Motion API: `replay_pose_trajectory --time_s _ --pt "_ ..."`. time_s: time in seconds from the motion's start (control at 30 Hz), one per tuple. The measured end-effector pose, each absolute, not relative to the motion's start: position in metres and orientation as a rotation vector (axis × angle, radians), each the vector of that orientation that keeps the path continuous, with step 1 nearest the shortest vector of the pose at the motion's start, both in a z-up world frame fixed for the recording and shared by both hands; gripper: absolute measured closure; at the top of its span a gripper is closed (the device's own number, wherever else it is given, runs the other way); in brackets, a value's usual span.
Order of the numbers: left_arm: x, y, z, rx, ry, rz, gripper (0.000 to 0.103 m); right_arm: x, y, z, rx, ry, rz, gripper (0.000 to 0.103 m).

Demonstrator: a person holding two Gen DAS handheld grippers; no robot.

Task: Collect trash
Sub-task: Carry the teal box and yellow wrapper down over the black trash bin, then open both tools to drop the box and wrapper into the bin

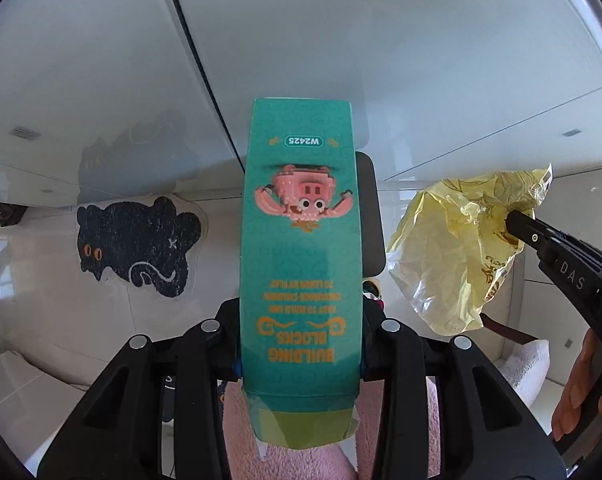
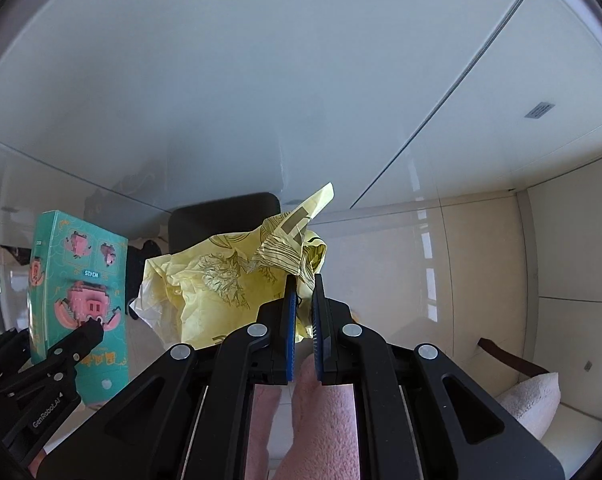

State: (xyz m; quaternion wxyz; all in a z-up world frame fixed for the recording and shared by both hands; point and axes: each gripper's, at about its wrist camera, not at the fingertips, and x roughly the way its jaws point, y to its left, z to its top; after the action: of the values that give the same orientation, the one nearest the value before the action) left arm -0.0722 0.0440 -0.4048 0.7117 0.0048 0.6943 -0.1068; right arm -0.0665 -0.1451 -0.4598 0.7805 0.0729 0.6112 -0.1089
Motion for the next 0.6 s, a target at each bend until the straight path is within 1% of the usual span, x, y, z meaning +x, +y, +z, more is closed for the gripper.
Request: replay_pose_trajectory --time_s 0.23,0.27,0.3,0.33,0.37,0.53,0.6 --pt "-0.05 0.041 -0.459 -0.017 1.59 -0.259 0.066 -0.039 -0.142 -0.511 0.213 1.377 -0.262 0.095" --pt "-0.048 0.04 -0.464 -0.017 1.593 -0.26 0.058 -0.037 -0.141 -0.517 0.211 1.383 -0.265 0.094" --pt "-0.046 0.04 -0.468 -0.023 1.591 -0.258 0.046 -0.033 -0.139 -0.524 0.208 1.392 -0.267 0.094" --pt "-0.044 0.039 -0.471 -0.028 1.587 -0.254 0.043 -0.031 -0.138 -0.529 0.204 1.399 -0.271 0.094" --pt "-0.041 0.039 -0.474 -0.029 1.585 -0.249 0.04 -0.029 -0.137 -0.534 0.205 1.405 -0.272 0.094" --pt "-0.035 0.042 -0.485 -0.04 1.587 -0.234 0.038 -0.02 -0.144 -0.545 0.242 1.431 -0.275 0.094" --pt "-0.035 0.043 -0.483 -0.039 1.587 -0.221 0.034 -0.017 -0.142 -0.55 0.255 1.439 -0.268 0.092"
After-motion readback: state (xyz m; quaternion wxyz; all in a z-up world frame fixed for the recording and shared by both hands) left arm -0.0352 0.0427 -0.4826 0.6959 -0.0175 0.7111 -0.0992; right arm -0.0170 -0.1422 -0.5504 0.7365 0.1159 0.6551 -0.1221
